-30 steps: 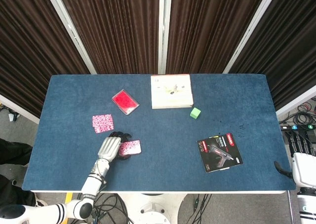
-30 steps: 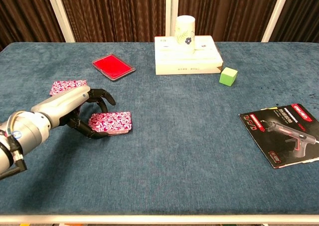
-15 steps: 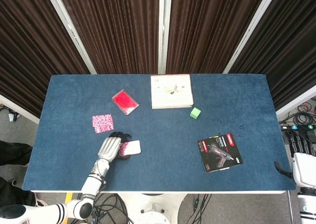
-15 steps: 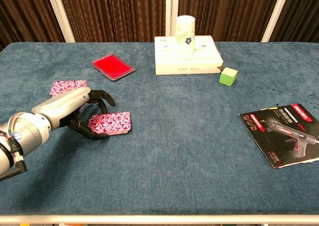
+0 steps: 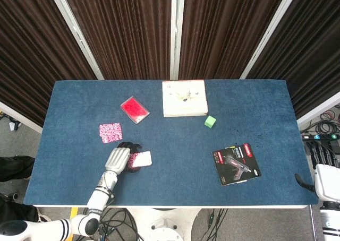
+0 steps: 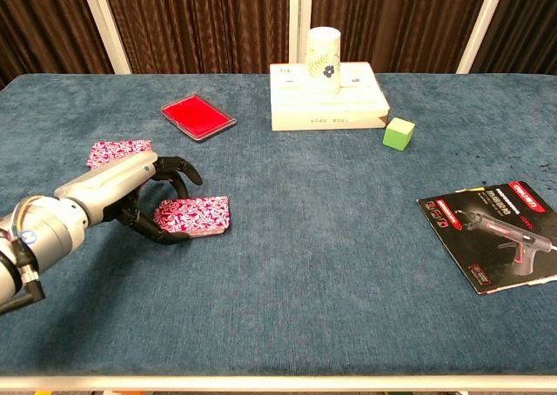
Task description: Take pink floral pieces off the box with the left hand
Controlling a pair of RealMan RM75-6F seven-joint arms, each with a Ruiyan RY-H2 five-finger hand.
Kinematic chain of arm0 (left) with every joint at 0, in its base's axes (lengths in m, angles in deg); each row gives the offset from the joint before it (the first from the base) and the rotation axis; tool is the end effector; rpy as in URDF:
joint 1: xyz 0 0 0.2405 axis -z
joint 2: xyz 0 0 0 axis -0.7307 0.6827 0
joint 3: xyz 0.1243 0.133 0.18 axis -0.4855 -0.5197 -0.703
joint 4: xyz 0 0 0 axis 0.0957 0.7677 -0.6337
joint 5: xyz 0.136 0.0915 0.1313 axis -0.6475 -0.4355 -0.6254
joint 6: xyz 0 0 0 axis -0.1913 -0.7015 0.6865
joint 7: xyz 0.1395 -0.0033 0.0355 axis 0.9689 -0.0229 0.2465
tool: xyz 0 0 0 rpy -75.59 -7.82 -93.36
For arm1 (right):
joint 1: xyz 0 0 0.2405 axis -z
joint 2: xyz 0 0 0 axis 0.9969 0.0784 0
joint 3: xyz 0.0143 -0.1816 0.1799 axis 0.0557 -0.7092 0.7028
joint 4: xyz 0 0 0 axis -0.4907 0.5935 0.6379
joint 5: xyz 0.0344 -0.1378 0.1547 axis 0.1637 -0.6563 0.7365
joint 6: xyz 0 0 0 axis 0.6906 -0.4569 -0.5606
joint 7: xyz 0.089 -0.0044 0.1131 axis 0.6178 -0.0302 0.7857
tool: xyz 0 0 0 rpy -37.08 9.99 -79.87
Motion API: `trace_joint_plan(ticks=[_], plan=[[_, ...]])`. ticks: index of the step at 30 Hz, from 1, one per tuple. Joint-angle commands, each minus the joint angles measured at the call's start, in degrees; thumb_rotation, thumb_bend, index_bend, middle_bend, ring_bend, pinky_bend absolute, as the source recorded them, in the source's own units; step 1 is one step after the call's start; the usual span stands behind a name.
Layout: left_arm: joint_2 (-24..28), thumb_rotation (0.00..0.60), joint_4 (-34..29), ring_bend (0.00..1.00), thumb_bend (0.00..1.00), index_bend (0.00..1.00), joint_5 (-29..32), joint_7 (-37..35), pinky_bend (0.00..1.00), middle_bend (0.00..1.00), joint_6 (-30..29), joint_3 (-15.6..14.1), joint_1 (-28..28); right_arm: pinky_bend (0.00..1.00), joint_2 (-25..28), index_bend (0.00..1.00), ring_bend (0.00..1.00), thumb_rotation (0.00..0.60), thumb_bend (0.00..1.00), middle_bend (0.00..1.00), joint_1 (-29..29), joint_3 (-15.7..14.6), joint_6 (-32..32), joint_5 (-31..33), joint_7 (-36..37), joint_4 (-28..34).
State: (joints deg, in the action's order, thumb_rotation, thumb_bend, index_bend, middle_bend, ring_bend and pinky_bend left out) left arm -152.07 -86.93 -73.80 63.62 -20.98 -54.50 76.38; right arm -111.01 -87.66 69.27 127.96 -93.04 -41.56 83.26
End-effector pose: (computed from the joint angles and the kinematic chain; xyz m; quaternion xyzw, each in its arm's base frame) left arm -0.1776 0.2747 -0.0970 -0.6429 -0.5302 -0.3961 0.3855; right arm -0.3400 -0.1742 0.1615 0.5423 -0.4282 0.3516 0.6316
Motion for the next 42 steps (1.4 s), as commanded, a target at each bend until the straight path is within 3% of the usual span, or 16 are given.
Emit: trace_joint_plan(ticks=[1,18,27,42], plan=[[-0.1,0.600,0.1,0.18,0.23,0.31,-0.2,-0.3,0.16,0.45,-0.1,0.0,-0.1,0.00,0.0,0.00,0.00,0.600,0.14,0.00,0.0,0.0,-0.2,0.1,0.0,0.0],[0.3,0.600,0.2,0.19,0.24,0.33,-1.8,-3.4,0.16,0.46,-1.1,0.8,-0.3,0.00,-0.1,0.00,0.00,0.600,0.14,0.00,0.1,-0.2,-0.1,0.0,0.3,-0.2],[2.9,0.600,-1.7,0.20,0.24,0.34,-3.2,-6.6,0.16,0.46,-3.8,1.8,-1.6,0.00,0.4,0.00,0.00,0.600,0.14,0.00,0.0,-0.1,0.1,-0.2,-0.6,0.9],[11.0,0.600,-1.3,0.20,0.24,0.34,-6.5,-14.1,0.16,0.46,-8.7,-1.9,-8.1,0.00,0.4,0.00,0.00,0.600,0.14,0.00,-0.8,0.0,-1.1,0.6,-2.8,2.4]])
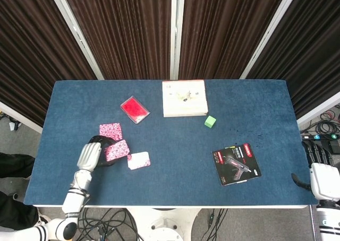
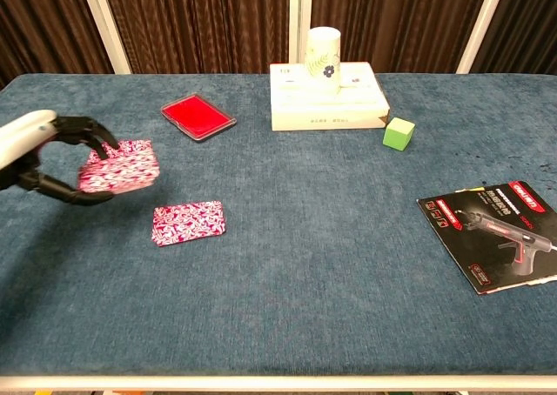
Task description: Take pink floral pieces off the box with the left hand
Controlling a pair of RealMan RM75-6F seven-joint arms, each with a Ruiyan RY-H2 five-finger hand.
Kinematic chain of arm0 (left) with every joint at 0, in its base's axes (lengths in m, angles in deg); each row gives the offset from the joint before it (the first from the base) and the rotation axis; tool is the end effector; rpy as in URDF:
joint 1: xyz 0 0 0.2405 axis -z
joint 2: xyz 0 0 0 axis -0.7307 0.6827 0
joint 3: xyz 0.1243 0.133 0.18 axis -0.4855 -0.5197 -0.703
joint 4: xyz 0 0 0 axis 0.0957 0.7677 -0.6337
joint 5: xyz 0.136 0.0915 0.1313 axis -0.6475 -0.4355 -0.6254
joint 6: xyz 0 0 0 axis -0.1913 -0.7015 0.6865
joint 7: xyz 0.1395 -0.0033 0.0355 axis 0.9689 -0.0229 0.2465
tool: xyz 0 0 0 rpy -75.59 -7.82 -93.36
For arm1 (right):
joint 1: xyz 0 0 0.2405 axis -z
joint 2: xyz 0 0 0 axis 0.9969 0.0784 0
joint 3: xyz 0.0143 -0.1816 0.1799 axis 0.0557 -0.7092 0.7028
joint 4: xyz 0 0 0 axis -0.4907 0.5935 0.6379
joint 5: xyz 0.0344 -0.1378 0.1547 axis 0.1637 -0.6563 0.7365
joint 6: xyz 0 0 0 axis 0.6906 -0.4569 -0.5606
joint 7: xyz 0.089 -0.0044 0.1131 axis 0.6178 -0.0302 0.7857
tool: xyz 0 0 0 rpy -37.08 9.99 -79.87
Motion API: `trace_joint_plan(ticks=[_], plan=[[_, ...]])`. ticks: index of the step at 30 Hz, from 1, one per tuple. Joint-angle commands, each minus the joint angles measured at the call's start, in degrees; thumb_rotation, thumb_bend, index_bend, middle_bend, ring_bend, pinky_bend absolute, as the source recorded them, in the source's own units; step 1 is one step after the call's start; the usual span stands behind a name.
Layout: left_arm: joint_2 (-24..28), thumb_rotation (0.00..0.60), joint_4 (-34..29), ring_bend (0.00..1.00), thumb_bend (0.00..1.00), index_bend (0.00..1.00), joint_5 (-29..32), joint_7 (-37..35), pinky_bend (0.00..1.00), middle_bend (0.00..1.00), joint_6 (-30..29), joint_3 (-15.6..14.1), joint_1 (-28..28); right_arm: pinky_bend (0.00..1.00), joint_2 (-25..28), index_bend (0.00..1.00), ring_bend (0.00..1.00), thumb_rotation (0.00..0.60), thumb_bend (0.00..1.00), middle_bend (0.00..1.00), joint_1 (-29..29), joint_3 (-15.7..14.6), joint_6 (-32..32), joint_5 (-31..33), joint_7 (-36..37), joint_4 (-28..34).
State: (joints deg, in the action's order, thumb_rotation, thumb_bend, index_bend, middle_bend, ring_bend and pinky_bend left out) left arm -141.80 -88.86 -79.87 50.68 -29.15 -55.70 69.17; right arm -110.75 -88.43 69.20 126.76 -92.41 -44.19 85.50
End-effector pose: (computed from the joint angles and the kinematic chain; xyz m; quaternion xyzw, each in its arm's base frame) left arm -0.2401 0.2692 -0.0270 -0.5699 -0.5331 -0.4468 0.4375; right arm -0.3328 -0.1779 0.1561 0.5512 -0.4316 0.3432 0.6262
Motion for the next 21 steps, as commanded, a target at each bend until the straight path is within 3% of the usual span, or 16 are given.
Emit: trace_joint_plan(ticks=[1,15,21], plan=[[1.0,0.600,0.9,0.20,0.24,0.34,-0.6,-1.6,0.16,0.46,-0.8,-0.9,-1.2,0.00,0.2,0.00,0.00,0.600,0.14,0.00,0.0,0.1,0.1,0.0,-0.3,0.4],[0.4,0.600,7.4,0.20,0.24,0.34,-3.4,-5.6,0.16,0.46,-2.3,-3.8,-4.6,0.00,0.6,0.00,0.00,0.600,0.14,0.00,0.0,0.0,0.3,0.3,-1.3,1.7],[-0.5,0.600,10.0,0.18,0.23,0.33,-3.7,-7.1,0.16,0.41,-1.4,-4.4,-5.4,0.00,0.8,0.00,0.00,0.600,0.14,0.00,0.0,0.0,0.2,0.5,-1.5,2.0]])
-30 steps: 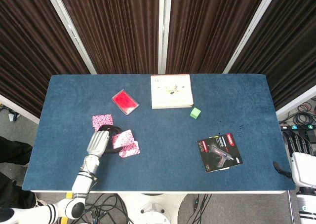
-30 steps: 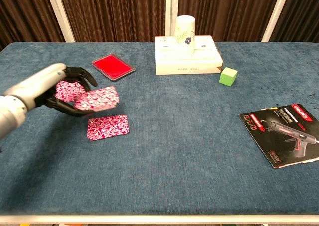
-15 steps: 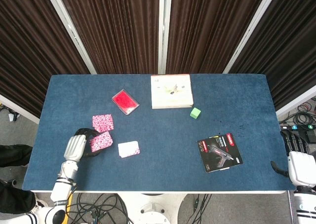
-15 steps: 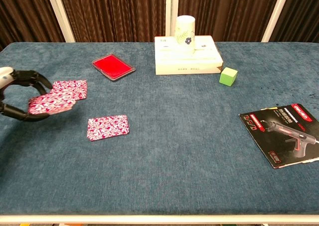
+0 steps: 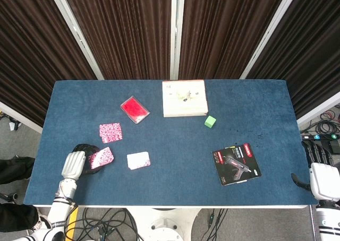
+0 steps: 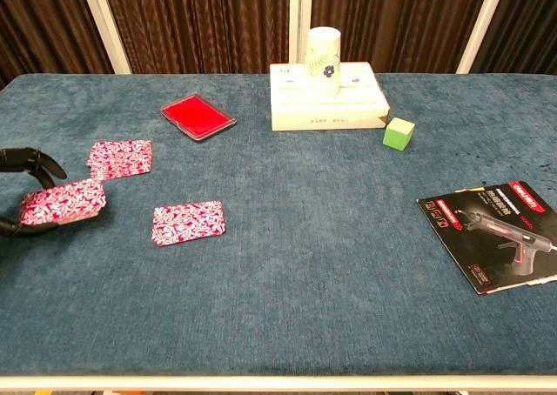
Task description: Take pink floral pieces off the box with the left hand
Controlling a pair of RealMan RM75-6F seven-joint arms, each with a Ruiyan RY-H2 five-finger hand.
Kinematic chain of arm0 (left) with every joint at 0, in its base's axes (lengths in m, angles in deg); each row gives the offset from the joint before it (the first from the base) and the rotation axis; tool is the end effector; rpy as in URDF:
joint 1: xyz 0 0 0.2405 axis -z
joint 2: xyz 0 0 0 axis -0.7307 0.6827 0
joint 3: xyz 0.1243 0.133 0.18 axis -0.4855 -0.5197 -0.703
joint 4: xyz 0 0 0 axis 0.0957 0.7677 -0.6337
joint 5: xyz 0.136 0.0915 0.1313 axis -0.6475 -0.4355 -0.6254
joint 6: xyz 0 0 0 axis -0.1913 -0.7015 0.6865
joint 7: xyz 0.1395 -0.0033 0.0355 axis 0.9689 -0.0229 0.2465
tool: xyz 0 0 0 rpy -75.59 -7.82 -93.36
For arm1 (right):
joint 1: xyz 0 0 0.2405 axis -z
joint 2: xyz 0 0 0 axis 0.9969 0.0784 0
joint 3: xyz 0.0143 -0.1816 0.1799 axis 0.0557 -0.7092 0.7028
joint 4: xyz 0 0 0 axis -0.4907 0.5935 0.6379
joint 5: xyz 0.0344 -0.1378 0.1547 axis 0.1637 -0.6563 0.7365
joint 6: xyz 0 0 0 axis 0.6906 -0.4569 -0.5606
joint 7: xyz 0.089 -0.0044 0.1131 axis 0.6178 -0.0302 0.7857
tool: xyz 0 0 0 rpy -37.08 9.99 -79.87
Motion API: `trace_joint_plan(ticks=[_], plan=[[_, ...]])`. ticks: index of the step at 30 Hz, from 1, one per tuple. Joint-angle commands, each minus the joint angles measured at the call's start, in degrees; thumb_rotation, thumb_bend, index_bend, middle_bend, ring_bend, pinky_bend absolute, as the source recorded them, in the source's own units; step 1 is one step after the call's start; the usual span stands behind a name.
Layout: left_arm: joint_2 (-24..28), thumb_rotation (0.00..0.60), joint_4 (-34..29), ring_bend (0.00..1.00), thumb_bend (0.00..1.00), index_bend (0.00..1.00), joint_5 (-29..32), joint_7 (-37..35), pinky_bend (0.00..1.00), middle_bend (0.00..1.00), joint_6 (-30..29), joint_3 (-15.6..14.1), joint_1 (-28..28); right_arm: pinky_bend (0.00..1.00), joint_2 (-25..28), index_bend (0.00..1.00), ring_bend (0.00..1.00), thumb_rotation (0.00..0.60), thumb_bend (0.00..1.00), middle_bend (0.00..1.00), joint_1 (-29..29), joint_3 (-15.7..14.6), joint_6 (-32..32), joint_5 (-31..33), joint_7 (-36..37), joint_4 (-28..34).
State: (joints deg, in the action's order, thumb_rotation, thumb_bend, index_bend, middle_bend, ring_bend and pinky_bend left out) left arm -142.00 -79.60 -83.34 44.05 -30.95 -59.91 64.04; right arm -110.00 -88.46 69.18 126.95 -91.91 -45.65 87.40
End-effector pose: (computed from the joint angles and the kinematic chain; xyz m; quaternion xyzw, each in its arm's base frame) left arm -0.2962 0.2415 -0.0226 -0.5685 -0.5329 -0.4159 0.4689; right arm -0.3280 -0.1776 0.1576 0.5513 -0.4314 0.3404 0.6278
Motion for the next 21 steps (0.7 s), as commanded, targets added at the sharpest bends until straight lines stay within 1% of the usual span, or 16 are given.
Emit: trace_joint_plan(ticks=[1,7,11,15,18,21], plan=[[-0.3,0.600,1.0,0.17,0.23,0.33,-0.3,-0.7,0.16,0.39,0.5,-0.3,-0.2,0.00,0.1,0.00,0.00,0.600,0.14,0.00,0.0,0.0,0.0,0.0,0.0,0.2],[0.6,0.600,0.4,0.13,0.21,0.31,-0.8,-1.4,0.16,0.29,1.6,0.0,0.1,0.00,0.3,0.00,0.00,0.600,0.14,0.00,0.0,0.0,0.1,0.1,0.0,0.5],[0.8,0.600,0.0,0.12,0.20,0.29,-1.1,-1.2,0.16,0.25,1.6,0.2,0.0,0.00,0.4,0.00,0.00,0.600,0.14,0.00,0.0,0.0,0.4,-0.2,0.0,0.5],[1.3,0.600,-1.2,0.12,0.20,0.28,-1.2,-1.7,0.16,0.25,1.4,0.8,0.0,0.00,0.6,0.00,0.00,0.600,0.14,0.00,0.1,0.1,0.7,-0.2,0.1,0.7],[2.4,0.600,-3.4,0.12,0.20,0.27,-2.2,-1.4,0.15,0.25,-0.3,1.9,0.3,0.00,0.7,0.00,0.00,0.600,0.14,0.00,0.3,0.2,1.0,-0.3,0.5,0.7],[3.6,0.600,-5.0,0.11,0.19,0.27,-4.3,0.6,0.15,0.25,-3.8,3.4,0.9,0.00,0.7,0.00,0.00,0.600,0.14,0.00,0.4,0.2,1.2,-0.3,0.9,0.5]])
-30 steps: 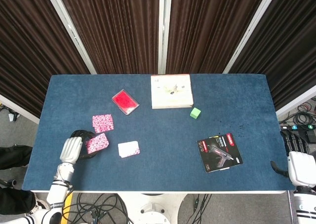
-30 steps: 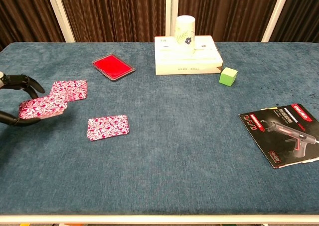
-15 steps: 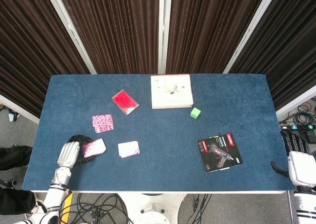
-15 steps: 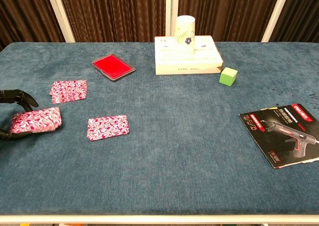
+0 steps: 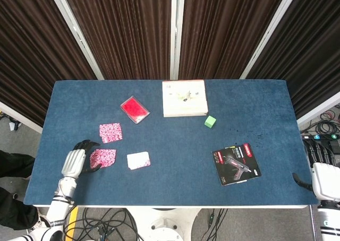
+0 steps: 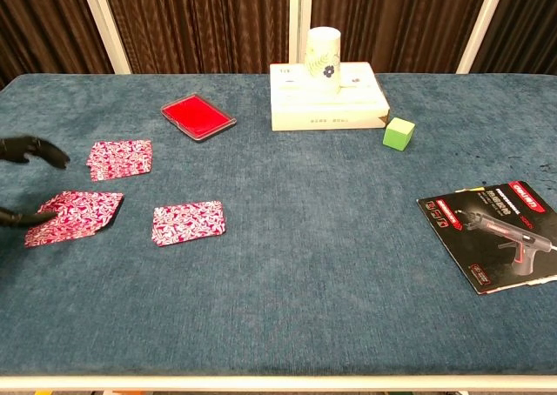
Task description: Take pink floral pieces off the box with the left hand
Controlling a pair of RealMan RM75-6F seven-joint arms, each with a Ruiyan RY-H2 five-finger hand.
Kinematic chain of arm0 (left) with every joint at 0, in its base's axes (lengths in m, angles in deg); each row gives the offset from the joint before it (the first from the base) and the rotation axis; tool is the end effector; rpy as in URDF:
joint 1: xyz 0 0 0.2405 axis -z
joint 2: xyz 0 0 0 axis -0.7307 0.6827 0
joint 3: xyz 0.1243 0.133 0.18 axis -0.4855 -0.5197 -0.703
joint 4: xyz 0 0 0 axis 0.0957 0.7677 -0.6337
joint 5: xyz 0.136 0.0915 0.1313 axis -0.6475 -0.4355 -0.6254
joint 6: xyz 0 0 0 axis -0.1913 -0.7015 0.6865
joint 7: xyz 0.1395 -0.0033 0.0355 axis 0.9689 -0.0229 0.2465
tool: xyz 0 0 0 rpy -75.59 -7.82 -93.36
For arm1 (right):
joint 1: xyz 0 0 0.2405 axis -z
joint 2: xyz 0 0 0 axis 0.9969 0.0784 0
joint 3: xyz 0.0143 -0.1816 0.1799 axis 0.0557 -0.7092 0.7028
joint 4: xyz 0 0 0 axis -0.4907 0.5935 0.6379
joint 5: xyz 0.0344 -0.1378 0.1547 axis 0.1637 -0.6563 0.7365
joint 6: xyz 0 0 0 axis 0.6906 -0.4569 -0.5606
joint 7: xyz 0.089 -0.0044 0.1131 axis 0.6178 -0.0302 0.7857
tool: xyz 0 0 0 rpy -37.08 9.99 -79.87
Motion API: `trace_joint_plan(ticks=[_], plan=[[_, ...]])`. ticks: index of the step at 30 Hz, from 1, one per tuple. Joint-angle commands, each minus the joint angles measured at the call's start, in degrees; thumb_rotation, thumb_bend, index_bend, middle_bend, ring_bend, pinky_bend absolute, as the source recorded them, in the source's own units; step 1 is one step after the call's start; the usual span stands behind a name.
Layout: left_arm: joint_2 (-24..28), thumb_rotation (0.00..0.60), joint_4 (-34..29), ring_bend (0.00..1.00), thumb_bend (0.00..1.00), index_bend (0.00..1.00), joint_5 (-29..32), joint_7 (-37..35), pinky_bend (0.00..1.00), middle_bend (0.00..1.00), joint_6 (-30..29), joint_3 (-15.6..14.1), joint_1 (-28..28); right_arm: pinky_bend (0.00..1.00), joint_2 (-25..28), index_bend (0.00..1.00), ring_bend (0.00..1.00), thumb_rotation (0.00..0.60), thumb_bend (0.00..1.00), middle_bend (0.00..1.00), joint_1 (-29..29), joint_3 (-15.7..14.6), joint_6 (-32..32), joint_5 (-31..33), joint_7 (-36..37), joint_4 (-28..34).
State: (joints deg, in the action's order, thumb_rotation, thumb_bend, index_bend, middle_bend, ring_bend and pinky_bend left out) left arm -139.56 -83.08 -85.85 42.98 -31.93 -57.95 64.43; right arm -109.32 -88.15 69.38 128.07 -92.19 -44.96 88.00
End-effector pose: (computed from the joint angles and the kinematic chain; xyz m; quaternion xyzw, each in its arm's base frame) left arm -0.2826 0.2504 -0.0074 -0.5651 -0.5205 -0.4481 0.4571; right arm -0.3259 -0.1767 0.1633 0.5452 -0.4276 0.3495 0.6307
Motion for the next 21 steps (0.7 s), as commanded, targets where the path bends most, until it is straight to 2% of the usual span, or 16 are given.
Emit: trace_joint_plan(ticks=[1,5,9,15,21], plan=[[1.3,0.600,-1.7,0.11,0.18,0.26,-2.2,2.6,0.15,0.25,-4.1,2.2,0.7,0.00,0.0,0.00,0.00,0.600,0.14,0.00,0.1,0.0,0.1,-0.1,0.4,-0.2],[1.9,0.600,-1.4,0.10,0.18,0.26,-1.4,9.5,0.15,0.25,-7.9,6.1,1.6,0.00,-0.2,0.00,0.00,0.600,0.14,0.00,0.3,0.0,0.7,-0.5,1.1,-0.7],[3.3,0.600,-1.1,0.08,0.18,0.26,0.3,14.0,0.15,0.24,-8.0,7.9,2.2,0.00,-0.5,0.00,0.00,0.600,0.14,0.00,0.7,-0.1,2.1,-1.7,1.1,-0.9],[7.4,0.600,-4.0,0.05,0.15,0.22,3.1,19.0,0.13,0.17,-6.9,7.8,1.3,0.00,-1.2,0.00,0.00,0.600,0.14,0.00,1.0,-0.2,3.5,-2.9,1.4,-1.0],[11.4,0.600,-8.7,0.05,0.11,0.19,5.2,19.6,0.13,0.13,-6.2,6.3,-1.1,0.00,-1.7,0.00,0.00,0.600,0.14,0.00,1.0,-0.3,3.5,-3.2,1.3,-1.3]])
